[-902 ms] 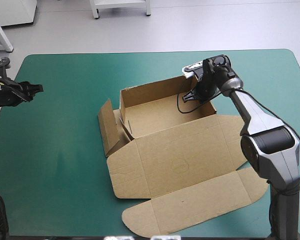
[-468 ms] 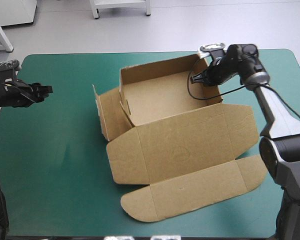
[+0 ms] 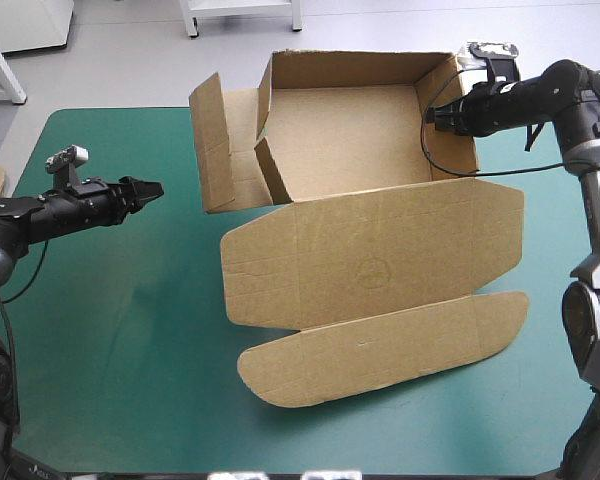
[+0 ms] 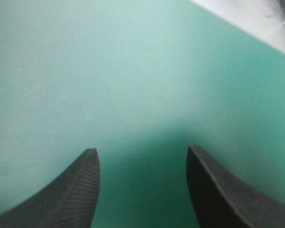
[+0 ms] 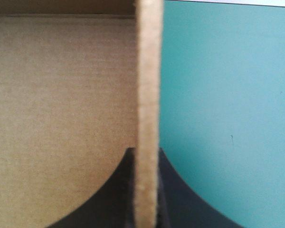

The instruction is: Fold the box

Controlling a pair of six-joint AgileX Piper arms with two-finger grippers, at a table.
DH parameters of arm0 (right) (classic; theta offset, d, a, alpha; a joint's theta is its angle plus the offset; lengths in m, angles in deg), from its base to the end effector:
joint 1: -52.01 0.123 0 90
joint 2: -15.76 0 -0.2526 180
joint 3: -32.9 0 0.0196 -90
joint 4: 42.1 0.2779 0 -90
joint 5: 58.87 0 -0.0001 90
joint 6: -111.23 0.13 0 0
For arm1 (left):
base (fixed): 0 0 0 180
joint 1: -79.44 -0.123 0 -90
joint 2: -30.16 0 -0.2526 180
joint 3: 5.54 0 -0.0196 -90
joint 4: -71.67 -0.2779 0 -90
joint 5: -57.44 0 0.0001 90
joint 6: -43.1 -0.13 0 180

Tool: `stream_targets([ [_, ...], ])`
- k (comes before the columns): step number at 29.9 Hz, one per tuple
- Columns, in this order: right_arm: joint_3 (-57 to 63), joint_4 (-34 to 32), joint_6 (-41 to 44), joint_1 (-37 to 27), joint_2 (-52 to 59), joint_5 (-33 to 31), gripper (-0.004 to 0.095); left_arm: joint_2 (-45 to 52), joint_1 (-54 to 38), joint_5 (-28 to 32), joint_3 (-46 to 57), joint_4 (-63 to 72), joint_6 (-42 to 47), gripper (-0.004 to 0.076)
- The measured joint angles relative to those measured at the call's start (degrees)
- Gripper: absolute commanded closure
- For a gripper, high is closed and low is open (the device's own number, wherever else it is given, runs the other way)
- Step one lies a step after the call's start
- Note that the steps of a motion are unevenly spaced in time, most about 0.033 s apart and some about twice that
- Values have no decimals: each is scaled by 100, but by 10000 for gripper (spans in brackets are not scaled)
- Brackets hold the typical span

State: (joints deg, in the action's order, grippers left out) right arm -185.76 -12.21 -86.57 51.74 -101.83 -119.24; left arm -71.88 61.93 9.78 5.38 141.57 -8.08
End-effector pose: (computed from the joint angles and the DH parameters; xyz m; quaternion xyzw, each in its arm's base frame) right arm 0.4680 0.0541 0.3356 -0.0969 0.9016 0.1986 0.3718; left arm 0.3933 0.0294 0.2151 -0.0618 0.8628 -0.3204 0.3860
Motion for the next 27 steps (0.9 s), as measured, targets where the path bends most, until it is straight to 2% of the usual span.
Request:
stream_targets([
  [6,0,36,-82,68,0,3,925,-316,273,-823,6,1867,-1002,321],
  [14,0,31,-95,114,-39,28,925,-499,952,-1684,-32,2530,-1610,321],
  [17,2,30,-95,114,-123,22,925,-505,987,-1904,-194,2541,-1549,321],
  [27,17,-50,-57,114,-268,28,924,-481,1047,-1971,-931,2556,-765,320],
])
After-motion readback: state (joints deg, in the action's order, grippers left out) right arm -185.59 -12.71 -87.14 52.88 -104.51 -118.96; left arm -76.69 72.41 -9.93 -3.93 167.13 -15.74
